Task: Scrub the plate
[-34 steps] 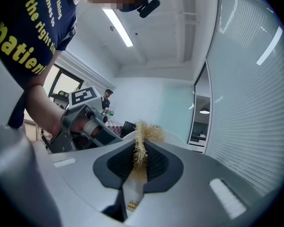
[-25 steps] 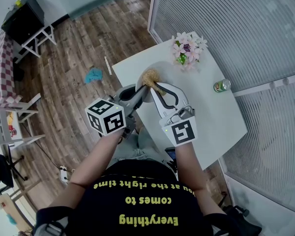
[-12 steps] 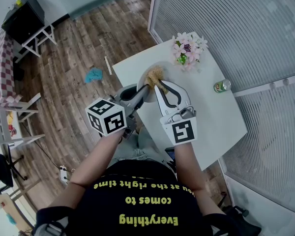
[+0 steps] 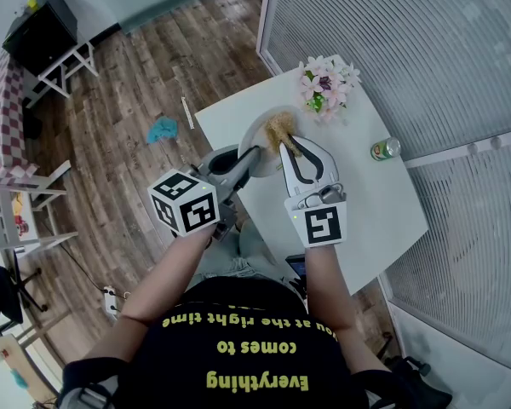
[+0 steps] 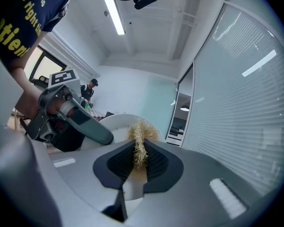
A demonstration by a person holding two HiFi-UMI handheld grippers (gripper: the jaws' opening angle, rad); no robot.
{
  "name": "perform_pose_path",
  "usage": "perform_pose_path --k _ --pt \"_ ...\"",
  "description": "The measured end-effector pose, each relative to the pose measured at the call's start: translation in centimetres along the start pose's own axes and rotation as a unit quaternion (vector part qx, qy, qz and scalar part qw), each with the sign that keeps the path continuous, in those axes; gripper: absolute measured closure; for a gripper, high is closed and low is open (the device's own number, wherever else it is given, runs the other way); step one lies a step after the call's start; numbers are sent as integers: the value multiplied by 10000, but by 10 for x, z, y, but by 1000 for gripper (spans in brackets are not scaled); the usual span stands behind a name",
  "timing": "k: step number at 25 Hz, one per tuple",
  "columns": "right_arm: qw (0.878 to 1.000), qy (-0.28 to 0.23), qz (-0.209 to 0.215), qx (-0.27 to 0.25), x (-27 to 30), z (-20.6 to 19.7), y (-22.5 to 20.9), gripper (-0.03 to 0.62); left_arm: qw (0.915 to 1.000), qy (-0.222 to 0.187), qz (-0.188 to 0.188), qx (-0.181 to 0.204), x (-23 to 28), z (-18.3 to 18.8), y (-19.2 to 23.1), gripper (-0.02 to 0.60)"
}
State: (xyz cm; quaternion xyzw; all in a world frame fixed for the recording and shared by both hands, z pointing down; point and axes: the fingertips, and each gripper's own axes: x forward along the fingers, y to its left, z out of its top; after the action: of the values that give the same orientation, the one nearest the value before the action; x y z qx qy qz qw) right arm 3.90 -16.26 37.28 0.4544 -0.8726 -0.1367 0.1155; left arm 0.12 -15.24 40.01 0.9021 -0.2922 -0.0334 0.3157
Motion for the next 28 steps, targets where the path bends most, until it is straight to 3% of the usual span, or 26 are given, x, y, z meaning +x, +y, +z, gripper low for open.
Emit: perform_pose_path --k 23,28 --pt "9974 264 -614 268 -14 -21 -39 562 9998 33 -76 172 -1 4 -6 557" --pt "9987 204 -431 188 -13 -19 -34 562 9998 24 -61 186 0 4 -5 557"
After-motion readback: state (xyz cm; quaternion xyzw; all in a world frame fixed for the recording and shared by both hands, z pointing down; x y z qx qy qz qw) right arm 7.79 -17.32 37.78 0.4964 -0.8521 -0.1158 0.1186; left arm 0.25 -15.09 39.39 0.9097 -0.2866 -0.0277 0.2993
